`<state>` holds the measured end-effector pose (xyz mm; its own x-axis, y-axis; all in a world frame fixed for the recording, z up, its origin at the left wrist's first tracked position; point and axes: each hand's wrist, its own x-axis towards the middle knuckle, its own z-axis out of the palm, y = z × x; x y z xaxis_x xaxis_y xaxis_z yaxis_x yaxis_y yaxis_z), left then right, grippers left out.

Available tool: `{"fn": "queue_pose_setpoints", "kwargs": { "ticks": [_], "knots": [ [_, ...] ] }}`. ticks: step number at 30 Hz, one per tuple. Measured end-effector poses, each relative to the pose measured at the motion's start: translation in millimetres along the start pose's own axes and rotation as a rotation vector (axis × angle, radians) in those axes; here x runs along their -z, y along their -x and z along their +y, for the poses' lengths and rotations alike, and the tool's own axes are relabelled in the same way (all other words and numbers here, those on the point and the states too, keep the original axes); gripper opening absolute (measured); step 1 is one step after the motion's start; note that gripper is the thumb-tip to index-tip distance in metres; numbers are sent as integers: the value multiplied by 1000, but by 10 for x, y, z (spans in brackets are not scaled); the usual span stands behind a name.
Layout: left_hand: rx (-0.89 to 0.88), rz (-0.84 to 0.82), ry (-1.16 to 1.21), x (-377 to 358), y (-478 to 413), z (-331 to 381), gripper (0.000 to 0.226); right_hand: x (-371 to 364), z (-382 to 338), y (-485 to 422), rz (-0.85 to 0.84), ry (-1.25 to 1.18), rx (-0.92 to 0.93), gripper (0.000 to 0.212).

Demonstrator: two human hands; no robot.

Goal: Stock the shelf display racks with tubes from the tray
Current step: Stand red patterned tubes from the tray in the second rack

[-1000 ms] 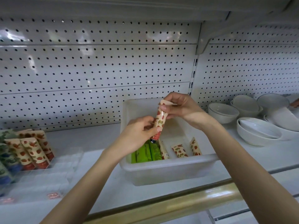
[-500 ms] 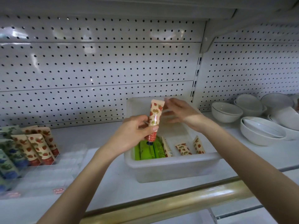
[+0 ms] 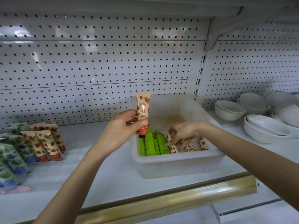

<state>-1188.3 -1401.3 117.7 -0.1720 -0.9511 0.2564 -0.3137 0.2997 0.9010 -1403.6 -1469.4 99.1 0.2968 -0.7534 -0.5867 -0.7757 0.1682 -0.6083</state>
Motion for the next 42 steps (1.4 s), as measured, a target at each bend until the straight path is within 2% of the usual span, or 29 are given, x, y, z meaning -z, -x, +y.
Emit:
{"fn": "queue_pose_setpoints", "kwargs": {
  "ticks": [4,8,12,15,17,23,28,35,42],
  "knots": [
    [-15,22,26,18,20,2,11,-11,4,41,3,-69,13,45],
    [-10,53,109,34,41,29,17,17,-3,61,26,-187,149,46],
    [9,96,183,94,77,52,26,19,-77,108,-46,-229,293,31],
    [1,116,217,172,128,68,26,24,-98,141,-77,-240,354,36],
    [-5,125,233,255,167,76,25,62,-124,190,-22,-291,415,40],
    [-8,160,248,622,262,117,25,163,-515,478,165,-551,671,28],
    [-13,201,236,906,347,120,22,-111,-973,644,187,-622,837,19],
    [-91,310,150,1528,627,133,15,-778,-1463,613,169,-705,922,19],
    [-110,415,117,2189,921,7,22,-1415,-1843,242,380,-624,817,18]
  ]
}}
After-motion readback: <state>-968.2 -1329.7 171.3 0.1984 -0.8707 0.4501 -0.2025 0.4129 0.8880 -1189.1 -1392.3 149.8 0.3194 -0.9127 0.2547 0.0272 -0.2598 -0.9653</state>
